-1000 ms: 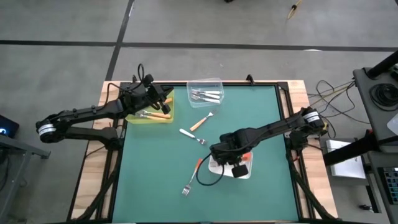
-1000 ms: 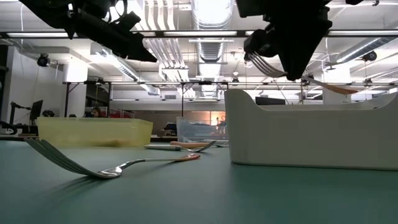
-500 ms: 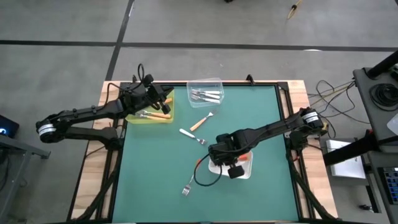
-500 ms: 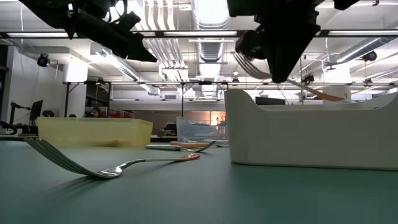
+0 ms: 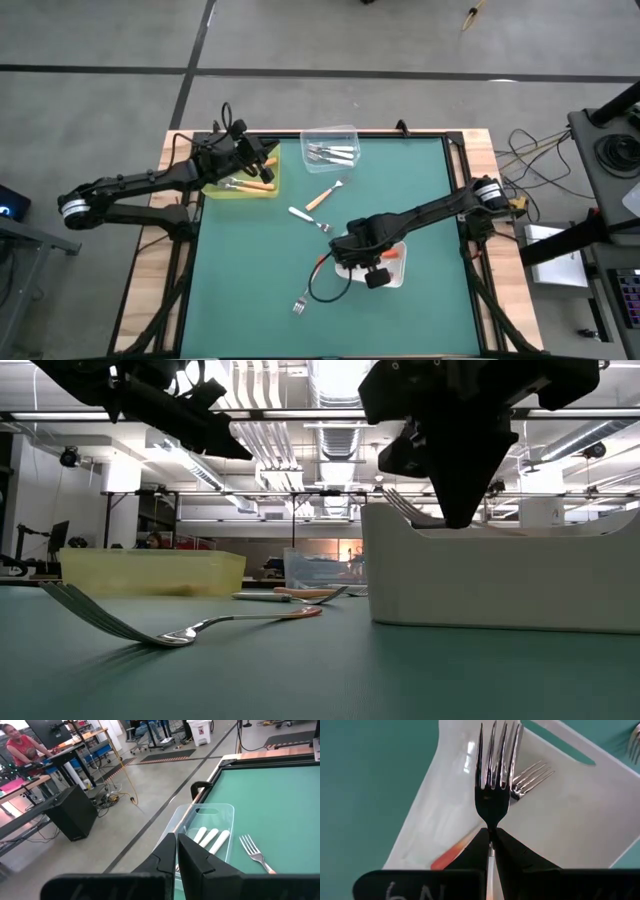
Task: Sort silverware by color (type)
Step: Put the orange fork into the white bin
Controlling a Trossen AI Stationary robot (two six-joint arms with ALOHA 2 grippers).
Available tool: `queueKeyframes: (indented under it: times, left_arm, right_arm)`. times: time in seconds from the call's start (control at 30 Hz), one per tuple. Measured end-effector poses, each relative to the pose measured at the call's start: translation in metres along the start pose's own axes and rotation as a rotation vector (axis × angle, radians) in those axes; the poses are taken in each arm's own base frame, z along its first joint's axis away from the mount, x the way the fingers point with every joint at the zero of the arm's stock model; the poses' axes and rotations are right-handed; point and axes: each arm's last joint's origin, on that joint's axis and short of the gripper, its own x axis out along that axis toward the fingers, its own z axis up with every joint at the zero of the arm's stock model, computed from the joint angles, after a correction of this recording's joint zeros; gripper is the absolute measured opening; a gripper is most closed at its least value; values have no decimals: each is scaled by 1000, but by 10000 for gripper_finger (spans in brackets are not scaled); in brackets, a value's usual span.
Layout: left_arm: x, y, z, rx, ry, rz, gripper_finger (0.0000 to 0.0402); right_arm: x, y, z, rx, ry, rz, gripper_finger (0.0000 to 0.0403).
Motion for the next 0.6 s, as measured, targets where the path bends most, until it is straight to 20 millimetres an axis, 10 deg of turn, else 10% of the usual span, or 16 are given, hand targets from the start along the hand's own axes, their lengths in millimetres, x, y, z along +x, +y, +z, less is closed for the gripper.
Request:
queueKeyframes:
  times: [0.6]
  left_arm:
    - [0,0,0,0,0,0,0]
  right_arm:
    - [1,0,0,51,2,0,14]
